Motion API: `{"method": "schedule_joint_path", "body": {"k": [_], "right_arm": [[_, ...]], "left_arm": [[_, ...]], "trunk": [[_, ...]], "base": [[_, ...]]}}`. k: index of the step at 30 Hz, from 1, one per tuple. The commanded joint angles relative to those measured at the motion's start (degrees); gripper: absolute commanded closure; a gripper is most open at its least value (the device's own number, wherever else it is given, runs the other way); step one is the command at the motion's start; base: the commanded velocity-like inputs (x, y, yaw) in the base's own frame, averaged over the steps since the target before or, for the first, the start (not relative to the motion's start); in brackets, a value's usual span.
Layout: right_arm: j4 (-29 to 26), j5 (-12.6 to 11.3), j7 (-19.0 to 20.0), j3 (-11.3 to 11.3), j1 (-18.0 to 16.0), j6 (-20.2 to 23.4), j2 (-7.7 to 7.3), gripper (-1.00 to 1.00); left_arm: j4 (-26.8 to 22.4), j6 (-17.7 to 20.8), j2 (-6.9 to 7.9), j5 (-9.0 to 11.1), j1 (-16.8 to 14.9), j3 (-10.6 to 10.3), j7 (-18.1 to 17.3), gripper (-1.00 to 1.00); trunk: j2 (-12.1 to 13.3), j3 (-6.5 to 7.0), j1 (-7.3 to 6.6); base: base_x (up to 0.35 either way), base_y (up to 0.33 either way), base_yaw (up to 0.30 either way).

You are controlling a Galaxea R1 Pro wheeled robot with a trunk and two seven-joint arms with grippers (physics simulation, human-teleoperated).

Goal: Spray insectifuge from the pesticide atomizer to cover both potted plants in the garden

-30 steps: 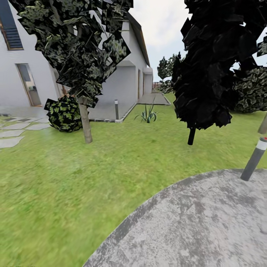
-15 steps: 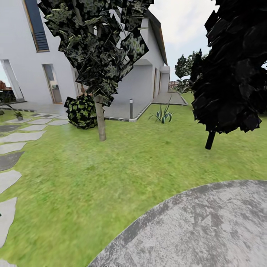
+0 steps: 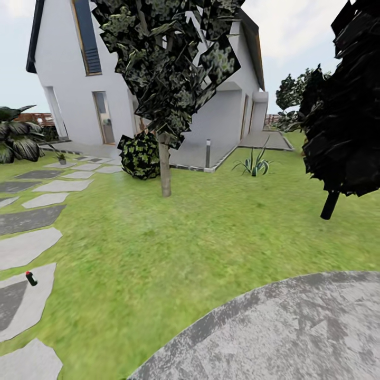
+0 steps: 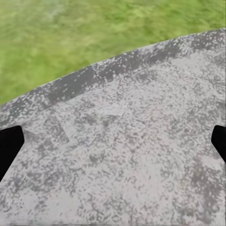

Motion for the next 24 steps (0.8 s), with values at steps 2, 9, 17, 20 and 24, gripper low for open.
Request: {"method": "schedule_joint_path", "body": {"k": [2,9,17,20,24], "right_arm": [[0.94,0.01,-0.02,0.04,-0.02,-0.2,0.01,-1.0],[2.49,-0.04,-0.02,0.01,-0.02,-0.3,0.07,-1.0],[2.57,-0.04,-0.02,0.0,-0.02,-0.31,0.07,-1.0],[2.57,-0.04,-0.02,0.0,-0.02,-0.31,0.07,-1.0],[2.57,-0.04,-0.02,0.0,-0.02,-0.31,0.07,-1.0]], "left_arm": [[0.07,-0.18,-0.01,0.37,-0.05,0.03,-0.03,-1.0],[0.07,-0.18,-0.01,0.37,-0.05,0.03,-0.03,-1.0],[0.07,-0.18,-0.01,0.37,-0.05,0.02,-0.03,-1.0],[0.07,-0.18,-0.02,0.37,-0.05,-0.02,-0.03,-1.0],[0.07,-0.18,-0.06,0.37,-0.05,-0.03,-0.03,-1.0]], "trunk": [[-0.84,-0.46,0.44],[-3.65,-1.81,1.98],[-6.86,-3.26,3.74],[-8.06,-3.8,4.39],[-9.67,-4.52,5.27]], "base": [[0.0,0.0,0.273],[0.0,0.0,0.274],[0.0,0.0,0.274],[0.0,0.0,0.274],[0.0,0.0,0.274]]}}
